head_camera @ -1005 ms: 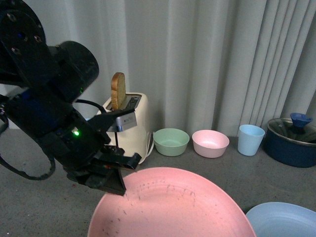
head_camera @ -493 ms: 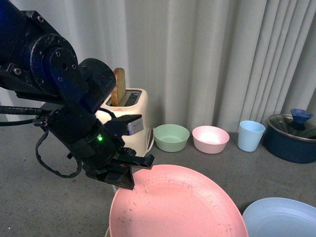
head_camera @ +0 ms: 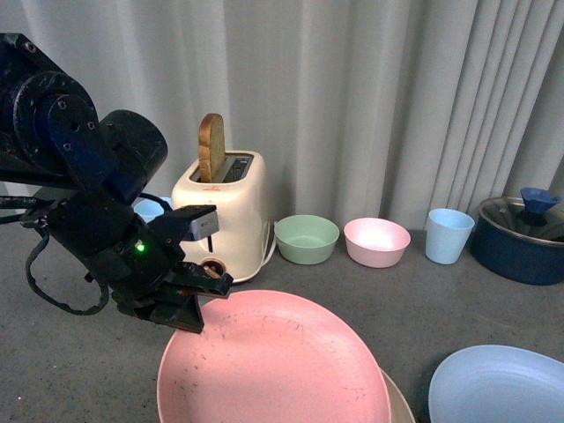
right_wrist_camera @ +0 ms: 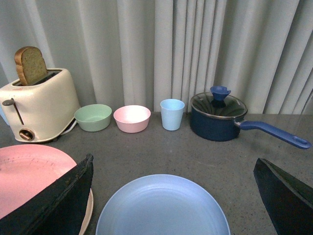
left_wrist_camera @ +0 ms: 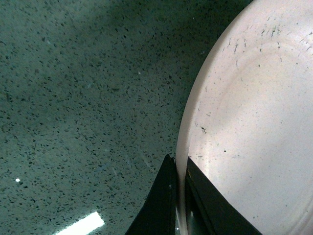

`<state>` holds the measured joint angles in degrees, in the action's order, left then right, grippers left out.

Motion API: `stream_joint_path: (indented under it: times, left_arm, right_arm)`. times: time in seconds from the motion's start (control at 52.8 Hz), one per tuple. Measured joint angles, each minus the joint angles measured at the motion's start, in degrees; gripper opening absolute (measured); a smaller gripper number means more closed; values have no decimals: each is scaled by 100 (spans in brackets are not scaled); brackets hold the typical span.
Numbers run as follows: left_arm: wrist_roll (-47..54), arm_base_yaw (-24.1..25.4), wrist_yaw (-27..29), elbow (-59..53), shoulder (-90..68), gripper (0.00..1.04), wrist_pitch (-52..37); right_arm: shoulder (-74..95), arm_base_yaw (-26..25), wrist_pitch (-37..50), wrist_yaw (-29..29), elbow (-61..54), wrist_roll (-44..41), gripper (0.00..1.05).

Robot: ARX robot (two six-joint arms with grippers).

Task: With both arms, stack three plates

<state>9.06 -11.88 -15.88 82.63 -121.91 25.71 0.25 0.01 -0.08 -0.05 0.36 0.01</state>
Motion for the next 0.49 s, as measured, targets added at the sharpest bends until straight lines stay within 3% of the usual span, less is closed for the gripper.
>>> stream_joint_path:
  times: [0.493]
  left_arm:
    - [-79,-192,-98,-232,-35,3,-157]
  right_arm:
    - [0,0,0,0,-2,0,97]
